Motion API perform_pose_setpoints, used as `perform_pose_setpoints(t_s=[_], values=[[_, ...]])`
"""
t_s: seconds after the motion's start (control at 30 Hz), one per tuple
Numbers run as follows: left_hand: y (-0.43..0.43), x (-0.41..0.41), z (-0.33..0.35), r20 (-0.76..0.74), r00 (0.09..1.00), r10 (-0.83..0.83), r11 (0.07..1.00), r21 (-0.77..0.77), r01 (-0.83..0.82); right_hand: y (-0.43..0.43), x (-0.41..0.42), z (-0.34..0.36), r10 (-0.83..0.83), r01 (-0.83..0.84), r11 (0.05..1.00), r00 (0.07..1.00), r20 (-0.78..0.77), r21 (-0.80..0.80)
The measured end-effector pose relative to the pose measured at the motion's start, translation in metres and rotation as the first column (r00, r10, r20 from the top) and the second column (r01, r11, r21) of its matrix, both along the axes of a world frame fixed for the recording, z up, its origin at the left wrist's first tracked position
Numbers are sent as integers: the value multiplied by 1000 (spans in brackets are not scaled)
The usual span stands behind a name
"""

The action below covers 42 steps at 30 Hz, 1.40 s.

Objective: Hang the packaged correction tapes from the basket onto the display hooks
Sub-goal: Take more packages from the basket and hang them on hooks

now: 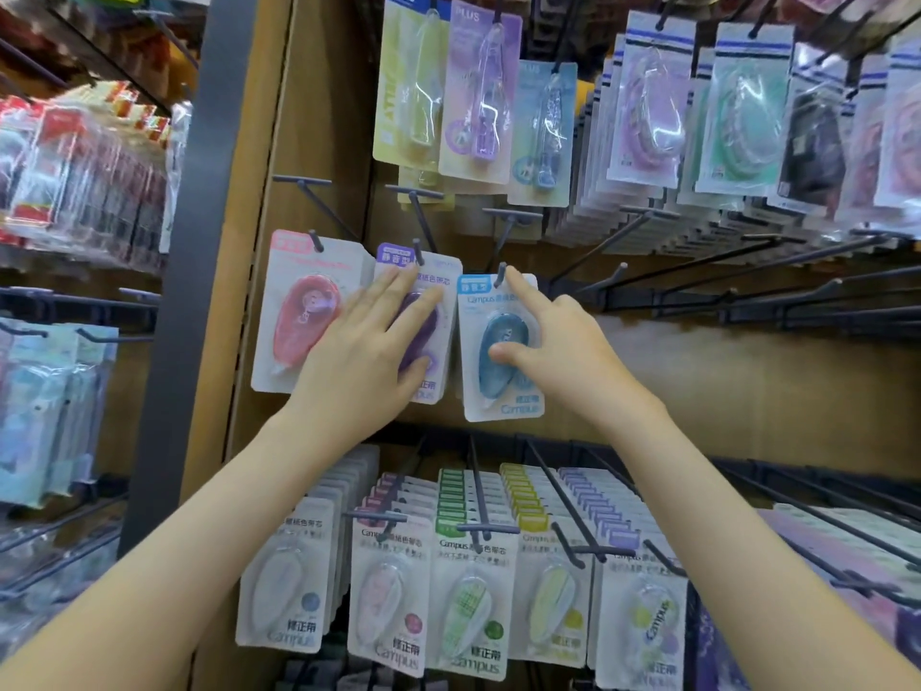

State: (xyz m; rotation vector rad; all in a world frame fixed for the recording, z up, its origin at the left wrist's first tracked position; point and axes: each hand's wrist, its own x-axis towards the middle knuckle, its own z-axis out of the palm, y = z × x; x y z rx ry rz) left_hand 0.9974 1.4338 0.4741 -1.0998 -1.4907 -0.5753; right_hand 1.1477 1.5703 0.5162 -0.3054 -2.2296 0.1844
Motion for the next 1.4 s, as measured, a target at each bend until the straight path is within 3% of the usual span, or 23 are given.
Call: perform_pose_setpoints(t_s=[0.37,0.47,0.53,0.67,0.77,1.0,1.17,1.23,1.33,1.4], values=[[-19,4,8,225,951,-213,976,9,216,2,3,5,13,-13,1000,998,58,2],[-20,7,6,196,969,-151,987,-21,158,-1,-4,-6,133,-134,989,991,-26,-64],[-18,8,5,43,999,-22,997,-79,25,-4,-10,-14,150,-155,985,986,-76,-76],[-14,4,4,-114,984,137,984,-100,-148,-8,-13,-33,8,37,982,972,-234,187],[-10,6,2,-106,983,152,984,-81,-161,-5,-15,-42,13,56,940,980,-199,336],[-7,12,-1,48,996,74,990,-123,-67,-3,-16,-38,39,-8,953,994,-98,303],[-17,25,-13,21,996,82,992,-103,-79,-8,-13,-44,22,24,949,990,-141,315],[-24,32,-32,42,999,17,999,-30,-16,-21,-11,-56,89,-6,944,967,-238,331],[-51,46,-79,154,984,-90,991,107,74,-58,-6,-90,300,-99,893,857,-418,439],[-79,54,-123,223,969,-105,987,146,73,-91,-4,-125,417,-198,849,821,-391,490]])
